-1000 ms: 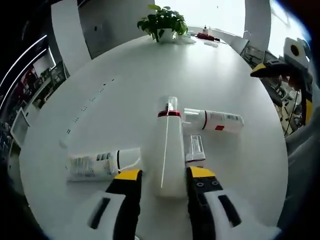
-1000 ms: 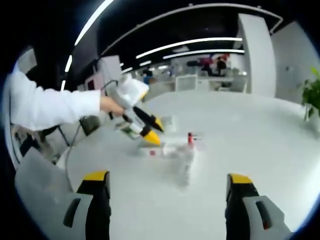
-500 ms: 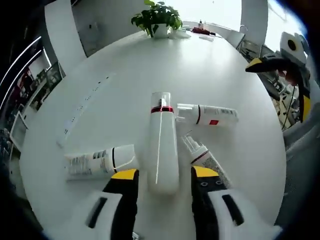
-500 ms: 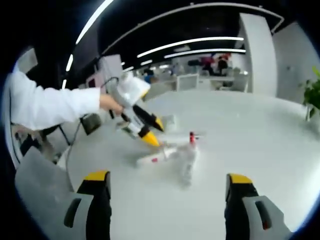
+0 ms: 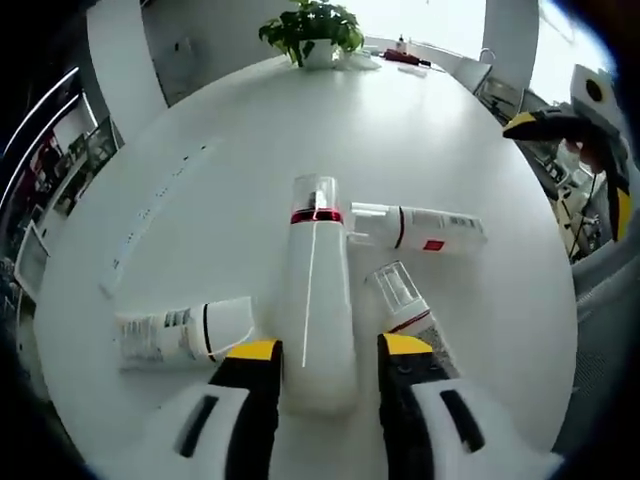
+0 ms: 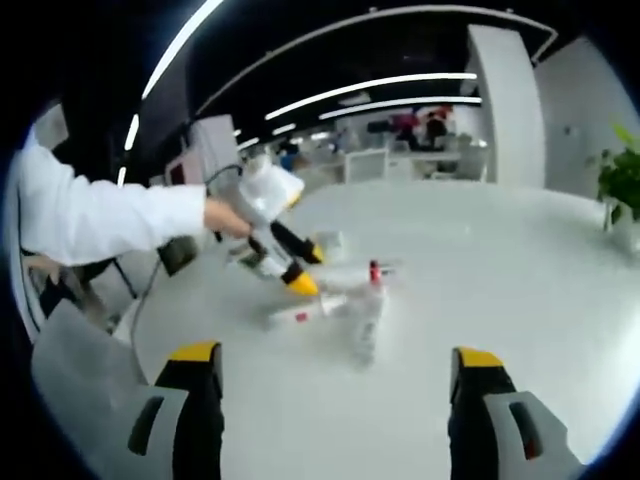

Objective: Arrange the skincare products in the storage area until every visible bottle or jar stands upright without overlapping.

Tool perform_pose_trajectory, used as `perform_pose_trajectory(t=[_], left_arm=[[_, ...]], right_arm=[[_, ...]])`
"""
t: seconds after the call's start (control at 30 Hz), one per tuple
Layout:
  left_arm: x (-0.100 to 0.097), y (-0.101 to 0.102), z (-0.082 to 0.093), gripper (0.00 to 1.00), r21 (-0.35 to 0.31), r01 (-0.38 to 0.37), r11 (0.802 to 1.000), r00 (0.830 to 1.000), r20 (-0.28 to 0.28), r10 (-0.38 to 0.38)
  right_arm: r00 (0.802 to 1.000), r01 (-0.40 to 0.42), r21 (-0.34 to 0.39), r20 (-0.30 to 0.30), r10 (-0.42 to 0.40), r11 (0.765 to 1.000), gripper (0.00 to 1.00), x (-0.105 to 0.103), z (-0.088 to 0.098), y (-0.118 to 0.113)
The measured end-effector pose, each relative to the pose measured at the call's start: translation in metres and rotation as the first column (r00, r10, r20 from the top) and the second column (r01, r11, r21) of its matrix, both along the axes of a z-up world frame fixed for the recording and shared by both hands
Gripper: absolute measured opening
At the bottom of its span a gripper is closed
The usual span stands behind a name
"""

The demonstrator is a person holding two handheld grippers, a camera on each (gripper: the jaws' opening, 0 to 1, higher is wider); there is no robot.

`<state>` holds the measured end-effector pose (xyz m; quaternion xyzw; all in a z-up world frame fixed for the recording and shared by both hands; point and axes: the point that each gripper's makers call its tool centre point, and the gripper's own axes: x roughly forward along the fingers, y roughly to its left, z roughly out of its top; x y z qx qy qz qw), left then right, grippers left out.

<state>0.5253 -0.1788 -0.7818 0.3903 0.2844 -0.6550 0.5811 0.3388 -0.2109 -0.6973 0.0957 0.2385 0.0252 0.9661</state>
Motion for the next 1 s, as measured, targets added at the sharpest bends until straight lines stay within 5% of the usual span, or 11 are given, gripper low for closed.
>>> perform_pose_trajectory(t=[0.57, 1.0], left_arm=[[-0.004, -0.003, 0.0, 0.28, -0.031, -0.015, 0.999, 1.0, 0.026, 0.016], [0.001, -0.007, 0.002, 0.26, -0.161, -0.047, 0.986, 0.997, 0.053, 0.056]], right_arm=[[0.999, -0.047, 0.058, -0.008, 0.048, 0.997, 0.89, 0.02, -0.009, 0.013], [0.999, -0.02, 0.139, 0.027, 0.017, 0.99, 0.81, 0.039, -0.01, 0.013]])
